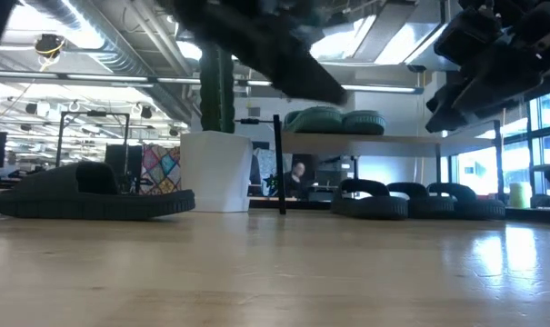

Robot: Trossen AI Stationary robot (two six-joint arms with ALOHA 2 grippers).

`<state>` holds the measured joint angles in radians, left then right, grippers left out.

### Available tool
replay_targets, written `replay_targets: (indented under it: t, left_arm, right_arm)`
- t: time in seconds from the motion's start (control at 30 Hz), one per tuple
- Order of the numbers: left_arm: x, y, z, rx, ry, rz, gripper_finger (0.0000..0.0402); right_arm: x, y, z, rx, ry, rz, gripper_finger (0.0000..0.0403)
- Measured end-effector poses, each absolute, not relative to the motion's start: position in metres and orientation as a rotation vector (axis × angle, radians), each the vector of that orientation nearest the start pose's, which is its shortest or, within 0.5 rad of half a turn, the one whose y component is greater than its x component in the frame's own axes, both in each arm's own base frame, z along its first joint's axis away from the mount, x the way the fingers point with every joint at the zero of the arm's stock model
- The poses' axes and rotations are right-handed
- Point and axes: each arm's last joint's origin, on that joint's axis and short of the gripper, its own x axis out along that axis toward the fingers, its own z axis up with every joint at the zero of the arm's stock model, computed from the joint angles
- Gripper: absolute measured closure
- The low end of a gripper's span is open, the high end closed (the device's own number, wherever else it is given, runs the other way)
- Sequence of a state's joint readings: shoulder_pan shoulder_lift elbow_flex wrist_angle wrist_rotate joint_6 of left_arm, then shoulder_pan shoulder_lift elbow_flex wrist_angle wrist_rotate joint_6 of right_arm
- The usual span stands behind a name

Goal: Pick and place slides into the shelf
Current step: Put the black slipper under the shelf

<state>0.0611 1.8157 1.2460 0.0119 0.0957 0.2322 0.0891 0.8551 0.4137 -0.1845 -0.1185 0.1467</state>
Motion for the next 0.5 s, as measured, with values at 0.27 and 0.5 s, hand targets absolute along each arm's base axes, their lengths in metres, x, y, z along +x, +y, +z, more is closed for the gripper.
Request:
replay_targets:
  t: [0.27,0.5]
  left_arm:
    - [0.302,0.016,0.232,0.077,0.279,0.018,0.0225]
    - [0.241,0.005,0.209,0.038,0.165,0.110,0.0225]
  right_arm:
    - [0.177,0.016,0.199,0.078,0.579,0.097,0.0176]
    - [0.196,0.008,0.191,0.012,0.541,0.052,0.0176]
